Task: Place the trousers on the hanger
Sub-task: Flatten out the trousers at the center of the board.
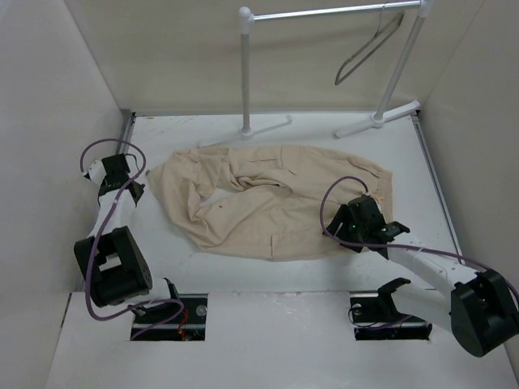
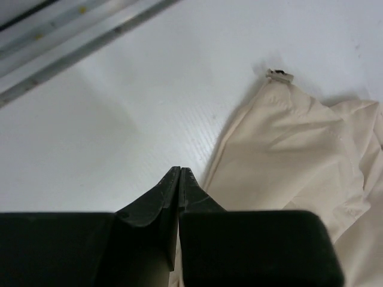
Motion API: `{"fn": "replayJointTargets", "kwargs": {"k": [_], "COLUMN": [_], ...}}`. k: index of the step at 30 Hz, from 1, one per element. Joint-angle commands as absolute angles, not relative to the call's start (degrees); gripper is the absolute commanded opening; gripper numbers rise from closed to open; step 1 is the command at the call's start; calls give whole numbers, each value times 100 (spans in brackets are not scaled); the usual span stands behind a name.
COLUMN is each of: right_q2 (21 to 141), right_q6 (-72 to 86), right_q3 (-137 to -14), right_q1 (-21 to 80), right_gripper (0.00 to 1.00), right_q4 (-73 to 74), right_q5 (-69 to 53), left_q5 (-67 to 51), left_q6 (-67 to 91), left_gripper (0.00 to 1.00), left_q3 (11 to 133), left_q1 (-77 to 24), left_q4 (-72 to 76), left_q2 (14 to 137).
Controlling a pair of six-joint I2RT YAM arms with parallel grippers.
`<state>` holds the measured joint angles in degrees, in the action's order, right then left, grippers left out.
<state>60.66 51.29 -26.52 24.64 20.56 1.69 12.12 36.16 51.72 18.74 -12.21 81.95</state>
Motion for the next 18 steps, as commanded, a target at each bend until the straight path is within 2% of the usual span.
{"fn": "replayJointTargets", "kwargs": {"k": [1,7,9,18], "right_q2": [6152,6240,6205,5959], "right_q6": [4984,4852,4825,4974], "right_q3": [-2883,-2971,-2971,-2865], "right_q1": [2456,2474,2500,2623], "right_gripper": [75,77,77,76], "right_q4": [1670,1600,1608,1608], "right_q5": [211,70,53,62], "left_q5": [1249,115,62,105], "left_q6": [3700,3700,3683,3551], "left_gripper": [5,40,42,43], "left_q3": [4764,4956,5219,6459], "left_q1": [2113,2044,1947,1640], "left_q4": [-1381,-466,-448,-606], "left_q2": [7911,8366,8734,10343]}}
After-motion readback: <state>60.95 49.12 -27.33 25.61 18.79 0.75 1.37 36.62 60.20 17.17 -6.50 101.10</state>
